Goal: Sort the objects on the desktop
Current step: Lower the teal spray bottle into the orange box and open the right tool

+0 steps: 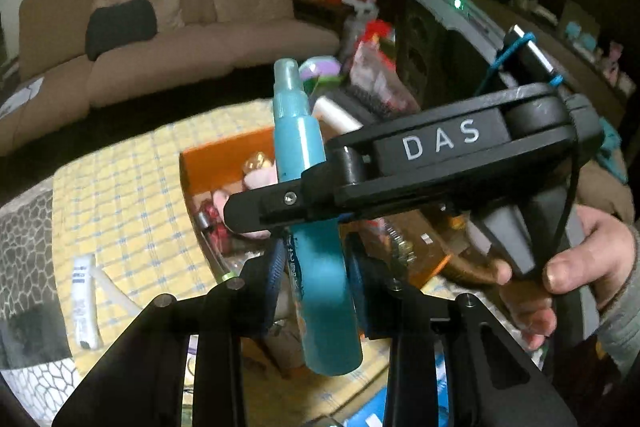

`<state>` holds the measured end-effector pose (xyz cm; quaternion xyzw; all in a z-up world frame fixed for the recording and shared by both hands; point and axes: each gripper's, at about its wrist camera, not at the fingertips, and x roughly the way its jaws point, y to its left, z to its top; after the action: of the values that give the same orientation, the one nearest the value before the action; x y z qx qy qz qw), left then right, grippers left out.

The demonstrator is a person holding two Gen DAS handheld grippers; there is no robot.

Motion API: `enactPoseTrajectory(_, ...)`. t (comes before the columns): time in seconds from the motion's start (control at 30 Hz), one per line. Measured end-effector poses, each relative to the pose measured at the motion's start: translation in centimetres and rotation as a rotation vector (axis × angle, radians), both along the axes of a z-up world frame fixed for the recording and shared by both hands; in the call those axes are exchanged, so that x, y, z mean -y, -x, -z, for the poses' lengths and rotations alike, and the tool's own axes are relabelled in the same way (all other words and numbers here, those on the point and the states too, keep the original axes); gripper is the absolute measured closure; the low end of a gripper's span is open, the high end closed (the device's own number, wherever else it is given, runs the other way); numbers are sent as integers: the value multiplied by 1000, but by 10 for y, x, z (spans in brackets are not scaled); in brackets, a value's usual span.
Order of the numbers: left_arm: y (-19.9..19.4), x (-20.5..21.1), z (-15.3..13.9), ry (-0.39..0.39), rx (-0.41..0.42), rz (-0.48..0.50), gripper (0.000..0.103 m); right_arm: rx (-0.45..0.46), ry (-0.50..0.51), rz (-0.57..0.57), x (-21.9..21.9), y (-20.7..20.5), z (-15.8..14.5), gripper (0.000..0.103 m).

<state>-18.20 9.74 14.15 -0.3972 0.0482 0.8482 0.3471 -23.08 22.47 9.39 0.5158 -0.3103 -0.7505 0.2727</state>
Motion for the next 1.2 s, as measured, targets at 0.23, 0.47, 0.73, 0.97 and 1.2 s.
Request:
enactPoseTrajectory(0.23, 56, -17, 44, 101, 62, -89, 74, 37, 97, -7, -3, 52, 57, 72)
enactPoseTrajectory(0.47, 100, -39, 88, 202, 101, -135, 73, 110, 36, 0, -10, 103, 108, 71)
enactPoseTrajectory(0.73, 87, -11, 67, 165, 67, -177, 33, 81, -287, 9, -19, 99, 92, 46)
enactPoseTrajectory(0.97, 64, 16, 40, 79, 69, -192, 27, 23, -264, 39, -24, 73, 55, 46)
enactPoseTrajectory(1.2, 40, 51, 46, -21, 143, -218, 6, -4, -277, 11, -13, 31, 42, 18)
